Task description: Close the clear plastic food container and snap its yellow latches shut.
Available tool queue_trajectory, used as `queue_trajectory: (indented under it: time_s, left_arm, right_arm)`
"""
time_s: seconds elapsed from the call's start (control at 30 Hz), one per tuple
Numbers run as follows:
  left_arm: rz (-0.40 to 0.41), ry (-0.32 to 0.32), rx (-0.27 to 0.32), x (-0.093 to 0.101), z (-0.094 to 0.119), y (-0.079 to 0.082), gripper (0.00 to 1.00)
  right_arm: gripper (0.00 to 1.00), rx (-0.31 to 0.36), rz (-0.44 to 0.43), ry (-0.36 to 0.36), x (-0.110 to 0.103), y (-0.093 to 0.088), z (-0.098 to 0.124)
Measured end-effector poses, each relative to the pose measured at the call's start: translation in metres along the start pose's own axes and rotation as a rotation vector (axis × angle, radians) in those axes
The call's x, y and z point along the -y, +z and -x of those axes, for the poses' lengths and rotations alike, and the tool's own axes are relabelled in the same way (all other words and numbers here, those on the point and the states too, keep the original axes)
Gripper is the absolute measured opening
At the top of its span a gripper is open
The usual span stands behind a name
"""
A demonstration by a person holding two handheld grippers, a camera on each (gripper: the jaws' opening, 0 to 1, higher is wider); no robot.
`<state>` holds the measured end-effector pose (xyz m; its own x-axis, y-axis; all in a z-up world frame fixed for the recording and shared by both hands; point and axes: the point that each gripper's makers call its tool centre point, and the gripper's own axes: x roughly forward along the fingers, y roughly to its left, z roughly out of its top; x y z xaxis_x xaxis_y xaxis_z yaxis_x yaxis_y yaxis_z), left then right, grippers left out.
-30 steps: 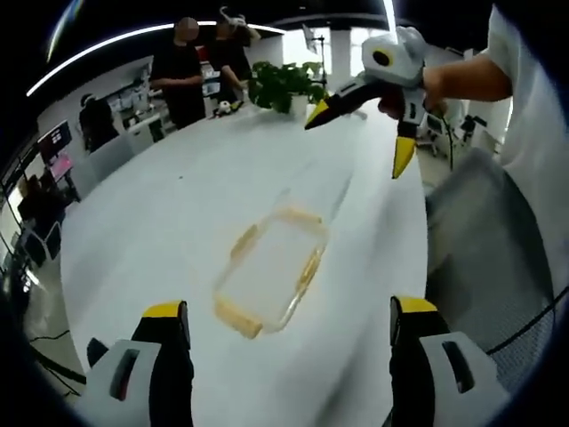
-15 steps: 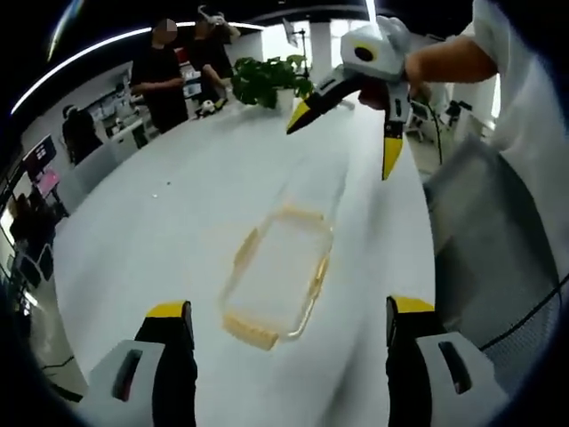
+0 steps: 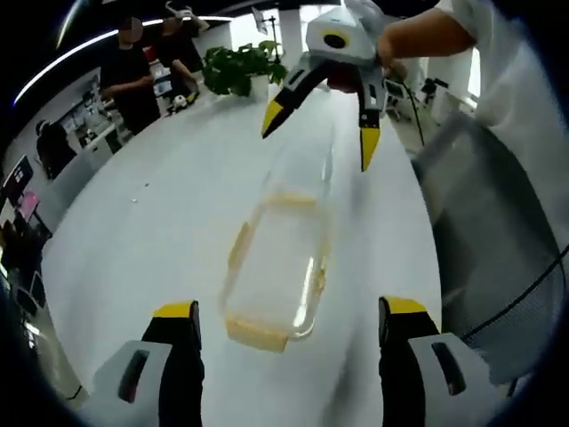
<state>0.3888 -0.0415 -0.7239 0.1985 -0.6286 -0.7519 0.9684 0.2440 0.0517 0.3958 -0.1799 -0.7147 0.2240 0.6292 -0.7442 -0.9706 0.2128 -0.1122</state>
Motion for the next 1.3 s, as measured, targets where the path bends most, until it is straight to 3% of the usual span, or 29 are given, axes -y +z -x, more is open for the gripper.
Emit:
queue_trajectory:
  time_s: [0.2,0.73,1.3]
  left_arm:
    - [0.003,-0.029,-0.004,-0.006,-0.007,-0.002,0.76]
    - [-0.061,-0.083,-0.094,-0.015,-0.026,-0.026,0.71]
    - [-0.085,-0.139,-0.191,-0.019,-0.035,-0.053,0.57]
  right_arm:
    - [0.70,-0.025,0.029,0.039,0.000,-0.003,-0.010]
    - [0.65,-0.108,0.088,0.113,0.004,-0.017,-0.036]
    - [0.51,-0.208,0.131,0.169,0.002,-0.034,-0.047]
